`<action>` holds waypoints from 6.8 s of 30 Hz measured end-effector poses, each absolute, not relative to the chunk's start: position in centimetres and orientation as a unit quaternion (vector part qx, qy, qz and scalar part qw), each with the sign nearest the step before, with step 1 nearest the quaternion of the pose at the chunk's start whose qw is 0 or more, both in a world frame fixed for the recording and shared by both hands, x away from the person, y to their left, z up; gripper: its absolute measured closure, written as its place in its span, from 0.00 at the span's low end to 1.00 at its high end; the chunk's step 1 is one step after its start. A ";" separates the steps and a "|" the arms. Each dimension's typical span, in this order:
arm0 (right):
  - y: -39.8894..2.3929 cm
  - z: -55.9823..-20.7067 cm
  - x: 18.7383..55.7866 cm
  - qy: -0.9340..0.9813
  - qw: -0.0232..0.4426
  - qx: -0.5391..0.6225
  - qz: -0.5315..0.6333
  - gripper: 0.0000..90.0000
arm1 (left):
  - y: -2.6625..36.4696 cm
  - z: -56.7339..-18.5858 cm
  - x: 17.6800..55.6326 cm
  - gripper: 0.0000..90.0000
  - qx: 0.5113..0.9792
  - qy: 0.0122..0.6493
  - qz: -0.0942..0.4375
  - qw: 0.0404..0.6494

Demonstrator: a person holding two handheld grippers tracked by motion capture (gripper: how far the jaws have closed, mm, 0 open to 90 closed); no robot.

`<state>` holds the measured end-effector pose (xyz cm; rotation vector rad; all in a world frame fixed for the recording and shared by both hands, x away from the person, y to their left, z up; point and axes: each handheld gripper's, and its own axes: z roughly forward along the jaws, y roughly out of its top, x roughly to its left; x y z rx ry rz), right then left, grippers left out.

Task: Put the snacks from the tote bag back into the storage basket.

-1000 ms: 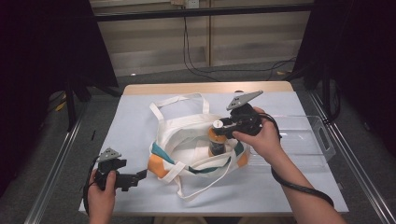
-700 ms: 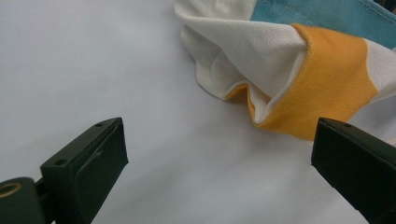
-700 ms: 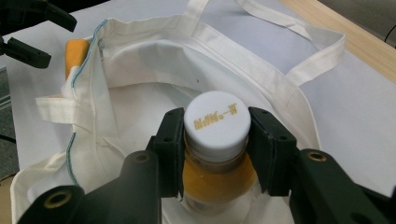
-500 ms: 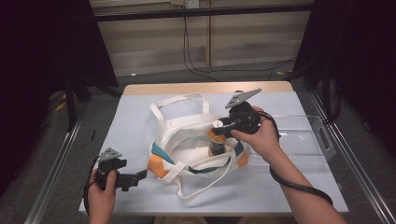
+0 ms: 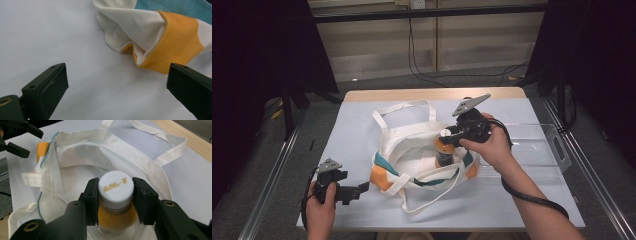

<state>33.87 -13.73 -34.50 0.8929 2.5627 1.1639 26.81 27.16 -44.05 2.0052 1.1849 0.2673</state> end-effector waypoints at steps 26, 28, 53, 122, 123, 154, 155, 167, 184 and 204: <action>-12.9 -32.4 34.8 0.904 0.069 0.305 0.293 0.66 | 27.1 -44.0 26.8 0.04 0.787 0.467 0.105 0.390; -12.9 -32.2 34.9 0.906 0.070 0.301 0.290 0.66 | 27.1 -44.0 26.8 0.04 0.787 0.468 0.107 0.389; -13.4 -26.5 35.2 0.915 0.048 0.310 0.255 0.66 | 27.1 -44.1 26.9 0.04 0.788 0.467 0.100 0.389; -15.5 -16.9 35.9 0.924 0.025 0.320 0.207 0.66 | 27.1 -44.0 26.9 0.04 0.790 0.464 0.098 0.389; -15.6 -17.0 35.9 0.925 0.025 0.319 0.205 0.66 | 27.1 -44.0 26.8 0.04 0.788 0.465 0.102 0.390; -18.0 -17.1 35.8 0.923 0.023 0.333 0.193 0.66 | 26.9 -44.0 26.8 0.04 0.791 0.462 0.103 0.387; -18.0 -17.1 35.8 0.923 0.023 0.333 0.193 0.66 | 26.8 -44.0 26.8 0.04 0.788 0.465 0.103 0.390; -19.4 -18.0 35.5 0.918 0.021 0.348 0.189 0.66 | 26.7 -44.0 26.9 0.04 0.789 0.463 0.103 0.390; -20.9 -19.4 35.2 0.916 0.019 0.358 0.179 0.66 | 26.7 -44.0 26.9 0.04 0.793 0.460 0.103 0.386; -21.7 -21.1 35.0 0.918 0.011 0.357 0.174 0.66 | 26.7 -44.1 26.9 0.04 0.792 0.460 0.104 0.387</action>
